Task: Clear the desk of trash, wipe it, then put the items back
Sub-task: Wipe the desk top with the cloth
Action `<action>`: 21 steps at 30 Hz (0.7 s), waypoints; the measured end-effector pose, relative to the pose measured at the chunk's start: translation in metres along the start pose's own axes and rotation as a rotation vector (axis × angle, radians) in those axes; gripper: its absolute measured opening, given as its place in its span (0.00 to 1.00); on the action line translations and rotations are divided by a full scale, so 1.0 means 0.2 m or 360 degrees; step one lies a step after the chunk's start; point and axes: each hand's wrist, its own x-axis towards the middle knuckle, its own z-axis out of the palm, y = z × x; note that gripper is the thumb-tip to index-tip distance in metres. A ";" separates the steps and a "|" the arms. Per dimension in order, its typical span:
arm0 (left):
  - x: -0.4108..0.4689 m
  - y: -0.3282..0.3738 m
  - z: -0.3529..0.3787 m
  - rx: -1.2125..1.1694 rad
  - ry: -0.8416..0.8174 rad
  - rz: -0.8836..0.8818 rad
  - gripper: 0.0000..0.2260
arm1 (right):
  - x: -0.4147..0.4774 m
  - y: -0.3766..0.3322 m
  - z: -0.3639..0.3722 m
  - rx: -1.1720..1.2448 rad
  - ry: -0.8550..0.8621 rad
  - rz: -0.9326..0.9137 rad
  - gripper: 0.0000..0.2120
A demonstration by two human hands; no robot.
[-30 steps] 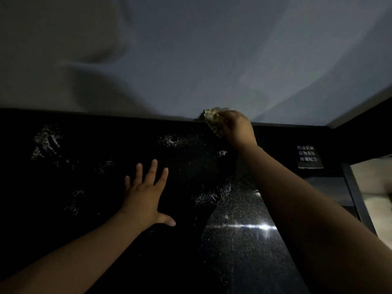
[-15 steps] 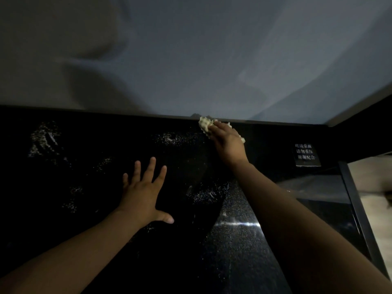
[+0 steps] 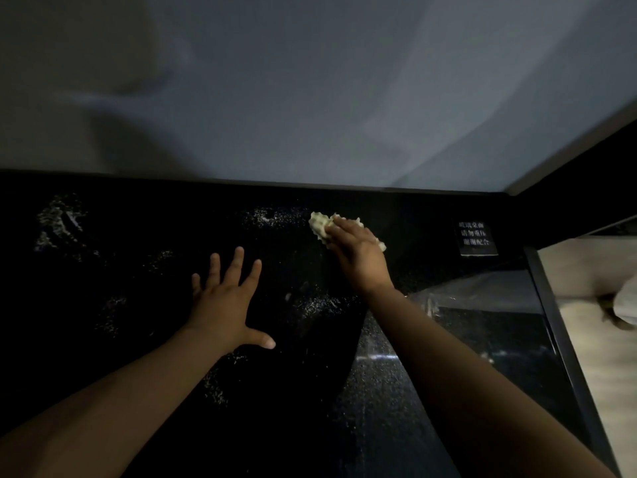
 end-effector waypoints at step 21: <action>-0.12 0.02 0.06 -0.0060 0.0125 0.0140 0.51 | -0.39 -0.03 0.06 0.0091 0.0011 0.0067 0.15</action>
